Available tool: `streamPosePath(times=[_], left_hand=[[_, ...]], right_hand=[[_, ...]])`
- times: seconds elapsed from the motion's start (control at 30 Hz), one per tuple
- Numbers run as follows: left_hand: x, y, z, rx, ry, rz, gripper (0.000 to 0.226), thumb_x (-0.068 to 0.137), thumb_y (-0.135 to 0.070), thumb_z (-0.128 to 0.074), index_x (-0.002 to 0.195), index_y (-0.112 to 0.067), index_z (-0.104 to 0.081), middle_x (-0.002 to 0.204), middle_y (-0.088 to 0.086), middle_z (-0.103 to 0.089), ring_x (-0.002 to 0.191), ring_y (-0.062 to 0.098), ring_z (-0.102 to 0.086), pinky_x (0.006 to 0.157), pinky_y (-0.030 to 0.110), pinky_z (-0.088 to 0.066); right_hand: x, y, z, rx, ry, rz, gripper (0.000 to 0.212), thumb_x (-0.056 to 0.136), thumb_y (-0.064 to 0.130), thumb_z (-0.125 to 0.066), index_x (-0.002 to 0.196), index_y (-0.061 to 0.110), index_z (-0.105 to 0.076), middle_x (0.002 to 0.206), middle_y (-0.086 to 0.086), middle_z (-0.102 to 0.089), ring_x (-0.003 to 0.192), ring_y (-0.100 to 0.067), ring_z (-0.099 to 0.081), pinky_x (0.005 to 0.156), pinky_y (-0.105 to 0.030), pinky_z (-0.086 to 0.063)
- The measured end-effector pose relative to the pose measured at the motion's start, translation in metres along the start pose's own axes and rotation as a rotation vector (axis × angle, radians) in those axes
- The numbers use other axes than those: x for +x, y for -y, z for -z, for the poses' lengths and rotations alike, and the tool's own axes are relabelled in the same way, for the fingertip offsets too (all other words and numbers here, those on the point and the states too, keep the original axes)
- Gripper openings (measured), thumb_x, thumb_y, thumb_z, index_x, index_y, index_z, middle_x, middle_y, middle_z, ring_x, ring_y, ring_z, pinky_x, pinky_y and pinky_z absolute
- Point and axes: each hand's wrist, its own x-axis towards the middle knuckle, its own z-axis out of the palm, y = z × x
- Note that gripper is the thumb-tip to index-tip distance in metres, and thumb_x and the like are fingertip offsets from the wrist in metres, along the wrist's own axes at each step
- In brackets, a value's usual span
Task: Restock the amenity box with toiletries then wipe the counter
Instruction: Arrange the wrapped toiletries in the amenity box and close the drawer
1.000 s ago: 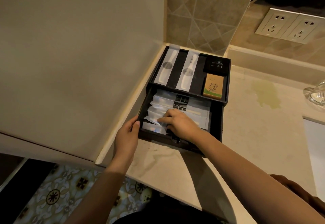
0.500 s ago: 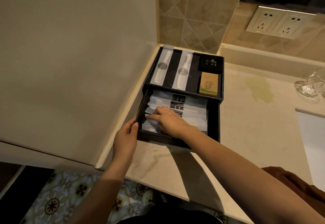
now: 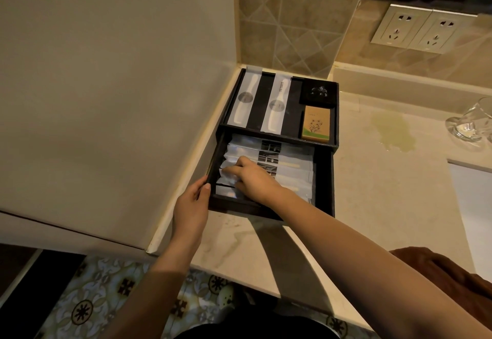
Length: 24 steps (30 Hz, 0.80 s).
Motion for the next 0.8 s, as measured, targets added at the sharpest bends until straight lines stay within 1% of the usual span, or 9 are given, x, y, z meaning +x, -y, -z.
streamPosePath(times=[0.07, 0.13, 0.23, 0.33, 0.43, 0.53, 0.6, 0.73, 0.8], left_hand=[[-0.001, -0.001, 0.0, -0.001, 0.003, -0.002, 0.036, 0.096, -0.023, -0.046, 0.131, -0.019, -0.054, 0.126, 0.0, -0.058, 0.11, 0.009, -0.052, 0.098, 0.028, -0.041], [-0.001, 0.0, 0.001, 0.006, 0.01, -0.001, 0.036, 0.096, -0.024, -0.046, 0.131, -0.02, -0.053, 0.124, -0.003, -0.058, 0.108, 0.008, -0.051, 0.097, 0.028, -0.041], [0.0, 0.0, 0.002, 0.002, 0.015, 0.01, 0.037, 0.096, -0.025, -0.046, 0.132, -0.021, -0.053, 0.125, -0.003, -0.057, 0.108, 0.008, -0.05, 0.098, 0.029, -0.041], [0.001, 0.001, 0.003, 0.012, 0.027, 0.005, 0.038, 0.096, -0.025, -0.046, 0.133, -0.02, -0.051, 0.131, 0.0, -0.056, 0.111, 0.009, -0.049, 0.1, 0.031, -0.042], [0.003, 0.002, 0.004, 0.023, 0.038, -0.006, 0.038, 0.096, -0.026, -0.045, 0.133, -0.02, -0.051, 0.132, 0.001, -0.056, 0.112, 0.01, -0.05, 0.103, 0.04, -0.043], [0.004, 0.002, 0.004, 0.066, 0.05, -0.033, 0.038, 0.096, -0.025, -0.045, 0.134, -0.022, -0.05, 0.134, 0.002, -0.056, 0.115, 0.013, -0.052, 0.102, 0.039, -0.044], [0.003, -0.001, 0.003, 0.14, 0.045, -0.125, 0.039, 0.096, -0.023, -0.045, 0.135, -0.023, -0.049, 0.135, 0.001, -0.055, 0.118, 0.013, -0.051, 0.102, 0.035, -0.043], [0.019, -0.038, -0.012, 0.344, 0.11, -0.475, 0.042, 0.096, -0.023, -0.043, 0.138, -0.023, -0.044, 0.144, -0.002, -0.046, 0.132, 0.013, -0.041, 0.106, 0.027, -0.034], [0.037, -0.064, -0.031, 0.406, 0.187, -0.589, 0.043, 0.097, -0.023, -0.042, 0.14, -0.022, -0.041, 0.149, -0.002, -0.04, 0.139, 0.013, -0.033, 0.113, 0.031, -0.028]], right_hand=[[-0.003, 0.0, 0.001, 0.004, -0.012, 0.004, 0.044, 0.091, 0.01, -0.05, 0.134, 0.019, -0.048, 0.117, -0.014, -0.047, 0.1, -0.031, -0.053, 0.083, -0.036, -0.046], [-0.007, 0.001, 0.005, -0.006, -0.039, 0.029, 0.044, 0.091, 0.012, -0.052, 0.135, 0.021, -0.047, 0.114, -0.012, -0.047, 0.097, -0.029, -0.054, 0.084, -0.036, -0.048], [-0.022, -0.003, 0.016, 0.054, -0.141, 0.006, 0.042, 0.092, 0.016, -0.053, 0.134, 0.018, -0.048, 0.12, -0.01, -0.05, 0.105, -0.024, -0.054, 0.093, -0.034, -0.046], [-0.045, -0.023, 0.022, -0.054, -0.249, -0.106, 0.036, 0.09, 0.016, -0.057, 0.125, 0.013, -0.055, 0.118, -0.01, -0.055, 0.109, -0.026, -0.052, 0.09, -0.035, -0.047], [-0.064, -0.034, 0.022, -0.105, -0.209, -0.225, 0.029, 0.087, 0.019, -0.062, 0.115, 0.011, -0.062, 0.113, -0.011, -0.057, 0.107, -0.027, -0.053, 0.09, -0.038, -0.05], [-0.065, -0.031, 0.022, -0.061, -0.2, -0.266, 0.022, 0.087, 0.019, -0.063, 0.108, 0.012, -0.065, 0.111, -0.01, -0.056, 0.103, -0.025, -0.055, 0.089, -0.038, -0.051], [-0.062, -0.027, 0.022, -0.052, -0.203, -0.27, 0.02, 0.088, 0.02, -0.061, 0.106, 0.012, -0.065, 0.112, -0.01, -0.056, 0.104, -0.025, -0.054, 0.089, -0.036, -0.049], [-0.07, -0.017, 0.018, -0.013, -0.278, -0.298, 0.023, 0.094, 0.025, -0.051, 0.108, 0.012, -0.064, 0.109, -0.009, -0.058, 0.101, -0.023, -0.054, 0.086, -0.034, -0.048], [-0.081, -0.011, 0.014, -0.045, -0.323, -0.294, 0.025, 0.096, 0.028, -0.047, 0.107, 0.012, -0.064, 0.104, -0.009, -0.061, 0.098, -0.024, -0.055, 0.081, -0.034, -0.047]])
